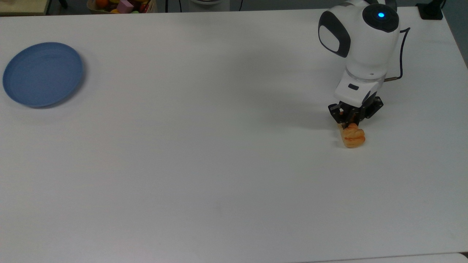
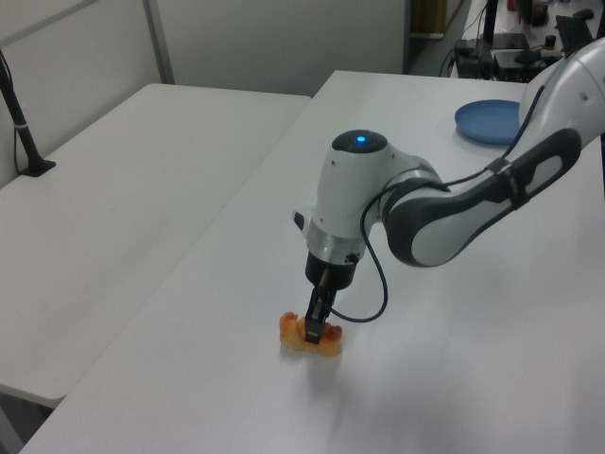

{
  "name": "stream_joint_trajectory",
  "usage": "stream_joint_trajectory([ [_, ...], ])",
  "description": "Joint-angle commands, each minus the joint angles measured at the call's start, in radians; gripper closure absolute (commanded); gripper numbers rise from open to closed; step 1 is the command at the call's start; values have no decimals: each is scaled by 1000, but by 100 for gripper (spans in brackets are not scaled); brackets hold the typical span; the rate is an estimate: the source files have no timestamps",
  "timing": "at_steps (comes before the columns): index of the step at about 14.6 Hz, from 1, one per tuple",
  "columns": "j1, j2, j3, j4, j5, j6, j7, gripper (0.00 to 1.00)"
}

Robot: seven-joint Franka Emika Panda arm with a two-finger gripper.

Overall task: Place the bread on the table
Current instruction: 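Lower the bread roll onto the table and open the gripper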

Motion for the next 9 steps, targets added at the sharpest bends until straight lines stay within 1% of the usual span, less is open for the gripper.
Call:
stream_joint_trajectory([
  [1,6,29,4,15,-11,38,39,4],
  [2,6,29,5,16,-11,40,50,0],
  [6,3,26,6,16,-9,40,68,0],
  [9,-20,-6,27,15,-6,34,70,0],
])
